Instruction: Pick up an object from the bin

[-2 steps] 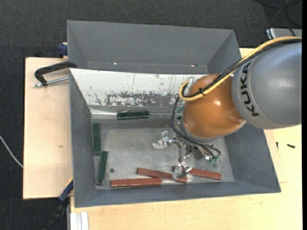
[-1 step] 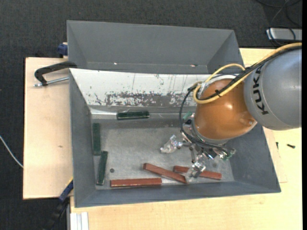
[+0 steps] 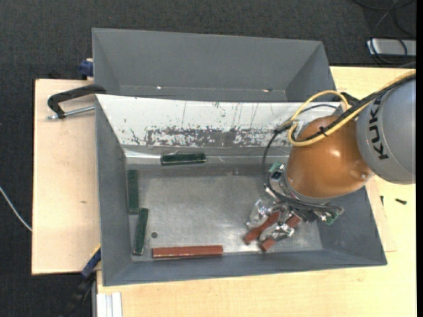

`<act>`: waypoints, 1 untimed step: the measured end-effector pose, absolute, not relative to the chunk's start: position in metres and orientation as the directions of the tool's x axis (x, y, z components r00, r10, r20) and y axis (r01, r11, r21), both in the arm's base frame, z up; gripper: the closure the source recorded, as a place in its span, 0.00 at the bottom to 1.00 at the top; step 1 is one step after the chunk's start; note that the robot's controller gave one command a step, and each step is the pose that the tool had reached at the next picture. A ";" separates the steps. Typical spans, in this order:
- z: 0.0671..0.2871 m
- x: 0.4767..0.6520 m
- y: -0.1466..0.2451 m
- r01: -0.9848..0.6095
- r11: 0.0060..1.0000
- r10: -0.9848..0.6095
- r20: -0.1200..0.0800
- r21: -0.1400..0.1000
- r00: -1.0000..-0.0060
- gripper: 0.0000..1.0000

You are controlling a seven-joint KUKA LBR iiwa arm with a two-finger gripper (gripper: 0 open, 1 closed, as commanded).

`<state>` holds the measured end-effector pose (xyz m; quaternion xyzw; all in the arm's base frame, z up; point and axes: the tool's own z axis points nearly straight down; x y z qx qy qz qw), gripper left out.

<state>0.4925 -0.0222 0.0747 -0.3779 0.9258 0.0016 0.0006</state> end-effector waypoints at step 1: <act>0.075 0.492 -0.022 -0.700 0.714 -0.700 -0.002 0.003 -0.714 1.00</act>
Offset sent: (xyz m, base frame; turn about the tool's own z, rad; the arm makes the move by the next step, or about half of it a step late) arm -0.0003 -0.0001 0.0461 0.0000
